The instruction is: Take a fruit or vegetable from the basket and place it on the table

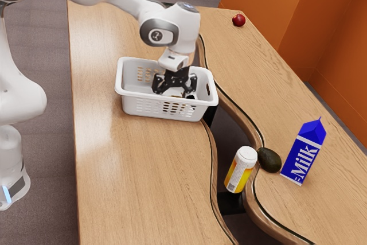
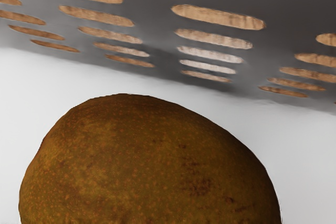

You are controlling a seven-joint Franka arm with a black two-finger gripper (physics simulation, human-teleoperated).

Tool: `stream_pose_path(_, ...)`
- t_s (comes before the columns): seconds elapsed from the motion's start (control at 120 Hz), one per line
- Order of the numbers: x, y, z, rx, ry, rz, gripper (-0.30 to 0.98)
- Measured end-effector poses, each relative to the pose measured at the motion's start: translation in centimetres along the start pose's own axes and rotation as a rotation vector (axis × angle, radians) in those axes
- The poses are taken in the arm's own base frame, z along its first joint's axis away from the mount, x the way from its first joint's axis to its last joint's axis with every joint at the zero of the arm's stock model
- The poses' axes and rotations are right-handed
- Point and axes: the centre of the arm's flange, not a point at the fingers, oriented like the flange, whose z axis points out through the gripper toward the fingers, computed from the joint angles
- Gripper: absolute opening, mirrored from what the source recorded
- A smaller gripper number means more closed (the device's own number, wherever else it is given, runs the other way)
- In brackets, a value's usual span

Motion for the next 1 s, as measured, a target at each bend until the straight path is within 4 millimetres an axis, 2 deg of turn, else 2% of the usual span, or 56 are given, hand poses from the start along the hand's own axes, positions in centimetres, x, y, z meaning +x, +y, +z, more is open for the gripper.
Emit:
stream_pose_path(0.092,-0.1,-0.1,0.1,0.007,0.003,-0.003,0.64)
stream_pose_path(0.433,2.4,-0.7,0.5,0.013,0.018,0.035,0.66)
stream_pose_path(0.575,1.0,-1.2,1.4,0.011,0.033,0.013,0.66)
stream_pose_path(0.783,1.8,-2.3,1.5,0.031,0.043,0.029,0.66)
stream_pose_path(0.833,1.7,-2.3,1.4,0.033,0.043,0.028,0.62)
stream_pose_path(0.925,-0.1,-2.2,1.9,0.016,0.044,-0.009,0.58)
stream_pose_path(1.0,-0.6,-2.3,1.7,0.009,0.043,-0.020,0.55)
